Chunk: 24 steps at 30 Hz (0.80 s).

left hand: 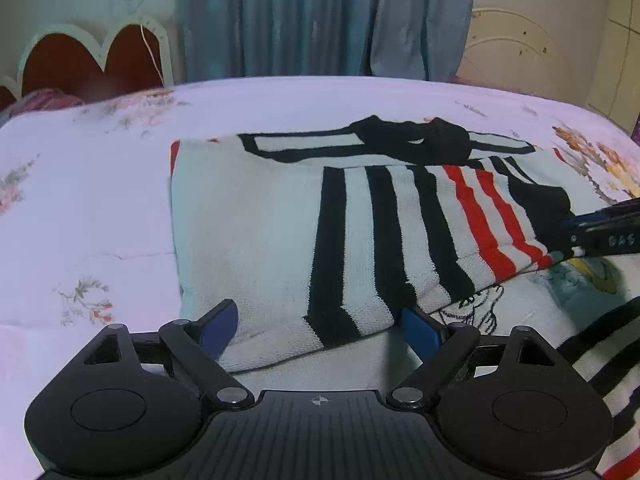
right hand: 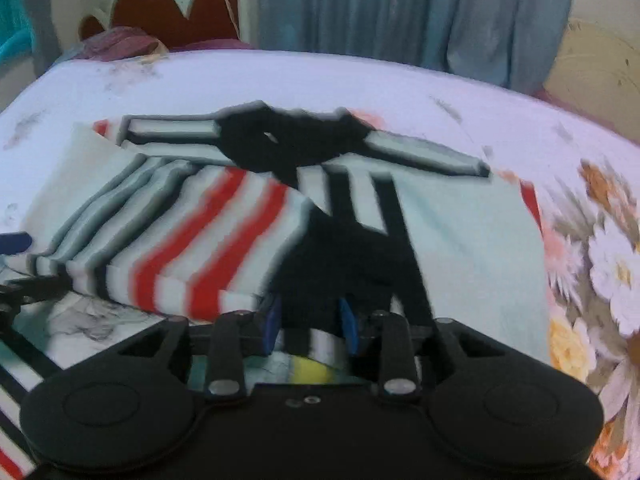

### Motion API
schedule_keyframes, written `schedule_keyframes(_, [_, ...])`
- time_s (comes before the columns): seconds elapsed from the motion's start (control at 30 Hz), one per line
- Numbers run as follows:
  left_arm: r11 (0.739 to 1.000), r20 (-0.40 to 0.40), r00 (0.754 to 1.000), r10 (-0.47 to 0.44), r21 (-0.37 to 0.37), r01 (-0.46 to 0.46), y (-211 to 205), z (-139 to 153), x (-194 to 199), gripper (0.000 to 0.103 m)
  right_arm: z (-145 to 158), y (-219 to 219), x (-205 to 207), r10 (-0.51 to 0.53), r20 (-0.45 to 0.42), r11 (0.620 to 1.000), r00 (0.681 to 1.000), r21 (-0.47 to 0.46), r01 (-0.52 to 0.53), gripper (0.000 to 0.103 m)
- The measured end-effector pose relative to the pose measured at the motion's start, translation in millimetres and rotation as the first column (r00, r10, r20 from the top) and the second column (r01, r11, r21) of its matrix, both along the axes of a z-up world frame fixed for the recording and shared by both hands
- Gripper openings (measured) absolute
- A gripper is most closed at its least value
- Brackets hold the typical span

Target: Fold small clothes

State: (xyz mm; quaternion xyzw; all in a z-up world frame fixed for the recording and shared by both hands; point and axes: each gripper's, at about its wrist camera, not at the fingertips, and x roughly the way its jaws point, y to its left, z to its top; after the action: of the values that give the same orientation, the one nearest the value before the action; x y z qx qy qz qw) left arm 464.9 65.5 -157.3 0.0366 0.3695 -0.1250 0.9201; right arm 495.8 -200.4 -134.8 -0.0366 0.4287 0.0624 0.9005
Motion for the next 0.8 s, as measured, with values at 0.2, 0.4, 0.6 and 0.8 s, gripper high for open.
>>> schedule_keyframes(0.2, [0.998, 0.053, 0.998, 0.031, -0.055, -0.028, 0, 23, 11, 0.087, 24, -1, 3, -0.04, 0.097, 0.999, 0.994, 0.021, 0.039, 0.027])
schedule_keyframes(0.4, [0.997, -0.018, 0.999, 0.033, -0.068, -0.034, 0, 18, 43, 0.087, 7, -5, 40, -0.05, -0.01, 0.998, 0.999, -0.048, 0.05, 0.024])
schedule_keyframes(0.6, [0.995, -0.096, 0.992, 0.081, -0.048, -0.086, 15, 7, 89, 0.087, 2, 1, 73, -0.056, -0.036, 0.998, 0.998, 0.006, 0.056, 0.022])
schedule_keyframes(0.8, [0.994, -0.01, 0.997, 0.081, -0.066, -0.082, 20, 29, 133, 0.087, 19, 20, 83, -0.019, 0.061, 0.999, 0.998, 0.038, 0.016, 0.024])
